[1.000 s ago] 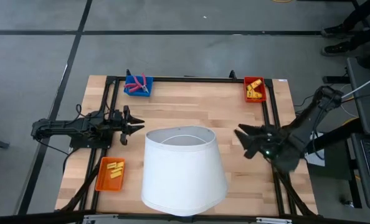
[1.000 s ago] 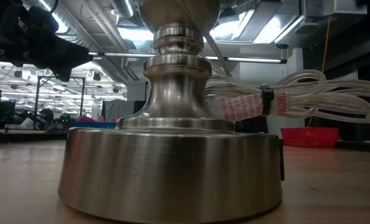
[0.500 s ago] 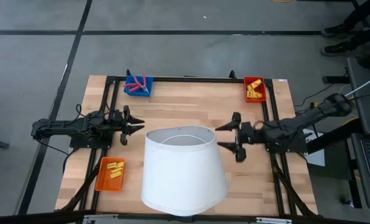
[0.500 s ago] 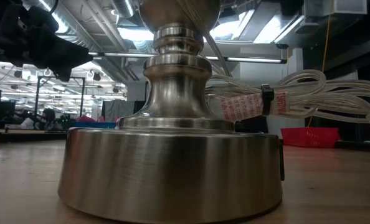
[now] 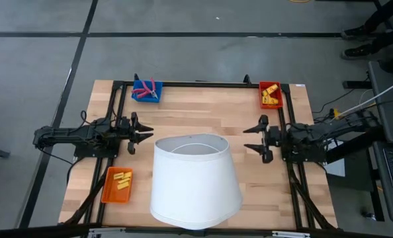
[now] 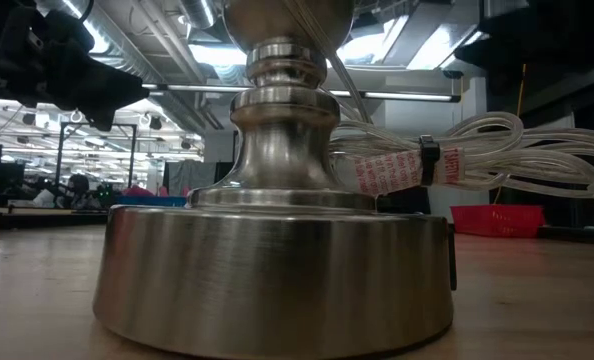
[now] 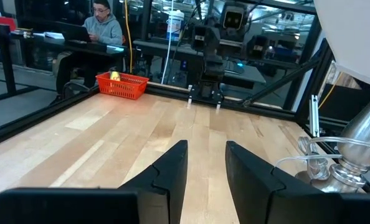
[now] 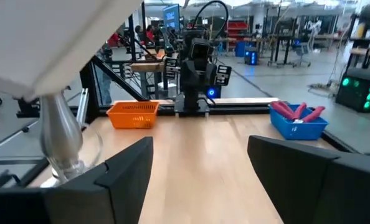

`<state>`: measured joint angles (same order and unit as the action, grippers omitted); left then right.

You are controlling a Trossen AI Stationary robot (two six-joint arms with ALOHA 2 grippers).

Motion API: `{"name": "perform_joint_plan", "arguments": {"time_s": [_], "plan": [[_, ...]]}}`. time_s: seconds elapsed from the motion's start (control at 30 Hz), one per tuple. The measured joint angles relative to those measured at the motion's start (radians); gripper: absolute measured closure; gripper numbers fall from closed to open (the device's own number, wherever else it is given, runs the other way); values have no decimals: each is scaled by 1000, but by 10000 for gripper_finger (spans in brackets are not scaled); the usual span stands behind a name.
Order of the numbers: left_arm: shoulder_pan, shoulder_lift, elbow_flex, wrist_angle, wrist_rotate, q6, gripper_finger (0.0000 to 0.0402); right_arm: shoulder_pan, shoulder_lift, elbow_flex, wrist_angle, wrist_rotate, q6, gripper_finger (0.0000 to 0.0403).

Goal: Pick & Place School Supplies
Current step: Return to Home Position

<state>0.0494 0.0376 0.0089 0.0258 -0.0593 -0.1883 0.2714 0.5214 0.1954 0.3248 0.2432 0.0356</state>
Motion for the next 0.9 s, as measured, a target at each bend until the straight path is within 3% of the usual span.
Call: {"name": "perform_joint_plan", "arguments": {"time_s": [0.17,0.33,0.6,0.9], "plan": [[0,0,0,0,0,0,300,-49,-151,-99,-26,-8,-47,135],[0,0,0,0,0,0,301,-133,-290,-182,-113,-116,-43,135],[0,0,0,0,0,0,297,-229,-492,-180,-315,-257,-45,135],[0,0,0,0,0,0,301,-239,-522,-179,-310,-301,-42,135]]}}
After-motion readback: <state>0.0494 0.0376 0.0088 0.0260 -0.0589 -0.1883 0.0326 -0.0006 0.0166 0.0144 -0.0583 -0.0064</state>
